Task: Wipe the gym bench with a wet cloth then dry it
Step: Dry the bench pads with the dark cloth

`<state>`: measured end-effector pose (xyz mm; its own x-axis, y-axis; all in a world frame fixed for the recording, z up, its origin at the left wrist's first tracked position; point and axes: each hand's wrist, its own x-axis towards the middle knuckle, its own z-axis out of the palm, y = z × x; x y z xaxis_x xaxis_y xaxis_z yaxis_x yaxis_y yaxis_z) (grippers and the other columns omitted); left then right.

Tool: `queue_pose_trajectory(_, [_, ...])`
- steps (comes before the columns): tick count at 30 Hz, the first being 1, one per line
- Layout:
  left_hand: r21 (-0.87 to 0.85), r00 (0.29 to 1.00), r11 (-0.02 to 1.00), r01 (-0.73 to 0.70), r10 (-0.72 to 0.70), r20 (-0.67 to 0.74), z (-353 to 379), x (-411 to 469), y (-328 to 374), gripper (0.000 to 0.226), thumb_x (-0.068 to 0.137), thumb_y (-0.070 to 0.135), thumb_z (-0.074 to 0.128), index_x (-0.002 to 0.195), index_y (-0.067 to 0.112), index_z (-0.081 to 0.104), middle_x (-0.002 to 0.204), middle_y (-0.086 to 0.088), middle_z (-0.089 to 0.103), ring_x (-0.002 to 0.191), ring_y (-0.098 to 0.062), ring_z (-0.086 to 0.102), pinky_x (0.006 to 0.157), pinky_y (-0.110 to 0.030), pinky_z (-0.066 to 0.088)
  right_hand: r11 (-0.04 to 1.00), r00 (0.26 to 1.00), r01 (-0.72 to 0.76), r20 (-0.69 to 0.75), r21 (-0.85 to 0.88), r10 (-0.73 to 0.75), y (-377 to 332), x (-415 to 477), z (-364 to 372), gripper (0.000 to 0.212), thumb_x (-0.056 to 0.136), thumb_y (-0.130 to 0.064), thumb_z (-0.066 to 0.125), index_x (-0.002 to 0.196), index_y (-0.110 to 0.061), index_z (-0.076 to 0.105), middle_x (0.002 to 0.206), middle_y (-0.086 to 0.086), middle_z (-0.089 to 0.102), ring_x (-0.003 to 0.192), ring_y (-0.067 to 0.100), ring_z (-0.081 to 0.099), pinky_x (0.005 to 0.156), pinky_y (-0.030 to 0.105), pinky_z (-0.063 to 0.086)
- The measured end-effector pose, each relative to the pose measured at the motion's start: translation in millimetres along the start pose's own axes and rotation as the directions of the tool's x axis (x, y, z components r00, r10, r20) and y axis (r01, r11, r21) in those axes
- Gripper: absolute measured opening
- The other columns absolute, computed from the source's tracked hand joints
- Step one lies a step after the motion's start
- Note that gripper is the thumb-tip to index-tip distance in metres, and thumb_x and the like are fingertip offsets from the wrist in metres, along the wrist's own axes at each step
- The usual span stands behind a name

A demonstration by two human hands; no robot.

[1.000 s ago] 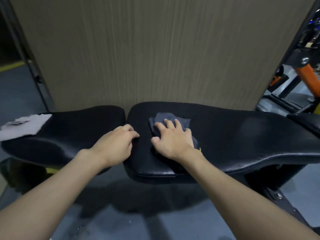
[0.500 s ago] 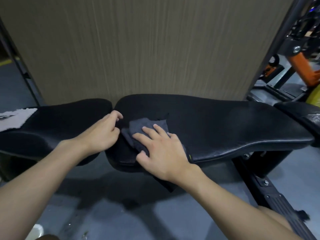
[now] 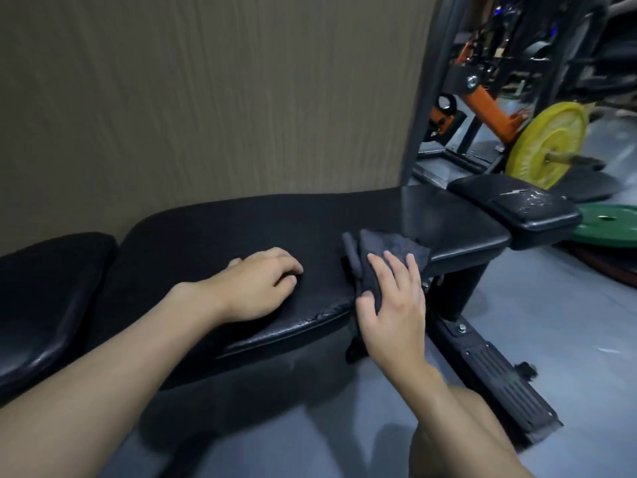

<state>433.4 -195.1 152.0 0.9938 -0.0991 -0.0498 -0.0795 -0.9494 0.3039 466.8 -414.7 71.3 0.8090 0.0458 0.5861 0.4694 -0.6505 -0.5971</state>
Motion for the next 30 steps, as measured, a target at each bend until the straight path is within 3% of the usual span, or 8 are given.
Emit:
queue_pose_trajectory(6, [0.004,0.996,0.996,-0.086,0.086,0.040,14,52,51,0.036,0.101,0.037,0.037,0.135,0.033,0.049,0.142,0.014,0.040,0.136,-0.011,0.035,0.109,-0.058,0.029,0.973,0.973,-0.210,-0.075,0.094,0.218,42,48,-6,0.065,0.079,-0.039,0.032,0.136,-0.021,0.055,0.152,0.004,0.040,0.151,0.026,0.010,0.119,0.054,0.016])
queue_pose_trajectory(12, [-0.030,0.985,0.985,-0.172,0.173,0.014,18,111,74,0.035,0.100,0.038,0.041,0.134,0.036,0.049,0.140,0.014,0.043,0.129,-0.011,0.043,0.107,-0.053,0.033,0.950,0.933,-0.283,-0.193,0.131,0.304,88,80,-14,0.059,0.079,-0.029,0.037,0.133,-0.014,0.057,0.152,0.013,0.039,0.150,0.034,0.010,0.120,0.051,0.015])
queue_pose_trajectory(15, [-0.072,0.985,0.982,-0.172,0.173,0.005,17,144,80,0.036,0.097,0.044,0.046,0.132,0.037,0.051,0.138,0.014,0.045,0.126,-0.012,0.046,0.106,-0.054,0.034,0.931,0.916,-0.353,-0.166,0.091,0.364,106,98,-28,0.058,0.080,-0.028,0.039,0.134,-0.016,0.058,0.153,0.012,0.038,0.149,0.032,0.011,0.121,0.045,0.015])
queue_pose_trajectory(17, [-0.057,0.989,0.990,-0.131,0.134,0.060,13,165,83,0.047,0.091,0.056,0.052,0.136,0.040,0.047,0.143,0.012,0.042,0.131,-0.015,0.042,0.107,-0.059,0.031,0.905,0.902,-0.425,-0.088,-0.005,0.423,114,116,-42,0.052,0.084,-0.026,0.045,0.135,-0.021,0.057,0.155,0.009,0.035,0.149,0.030,0.011,0.118,0.042,0.015])
queue_pose_trajectory(19, [0.009,0.986,0.999,-0.039,0.037,0.165,6,183,85,0.069,0.082,0.069,0.057,0.143,0.045,0.036,0.157,0.004,0.025,0.147,-0.026,0.020,0.109,-0.070,0.020,0.869,0.884,-0.455,0.020,-0.194,0.467,119,137,-54,0.050,0.088,-0.024,0.051,0.138,-0.027,0.053,0.158,0.007,0.031,0.149,0.028,0.012,0.118,0.045,0.017])
queue_pose_trajectory(22, [0.035,0.951,0.989,0.147,-0.151,0.269,-3,202,83,0.099,0.063,0.083,0.062,0.147,0.051,0.021,0.165,-0.003,-0.001,0.150,-0.036,-0.008,0.106,-0.078,0.007,0.805,0.825,-0.453,0.163,-0.384,0.542,119,160,-64,0.057,0.087,-0.031,0.050,0.144,-0.034,0.043,0.162,0.004,0.021,0.148,0.028,0.009,0.116,0.053,0.023])
queue_pose_trajectory(30, [0.074,0.928,0.978,0.196,-0.210,0.308,0,210,89,0.104,0.062,0.083,0.062,0.146,0.053,0.008,0.164,-0.005,-0.012,0.148,-0.036,-0.017,0.105,-0.079,0.002,0.662,0.656,-0.407,0.303,-0.630,0.692,116,203,-64,0.068,0.086,-0.047,0.043,0.150,-0.044,0.021,0.164,0.001,0.004,0.149,0.031,0.002,0.113,0.060,0.019])
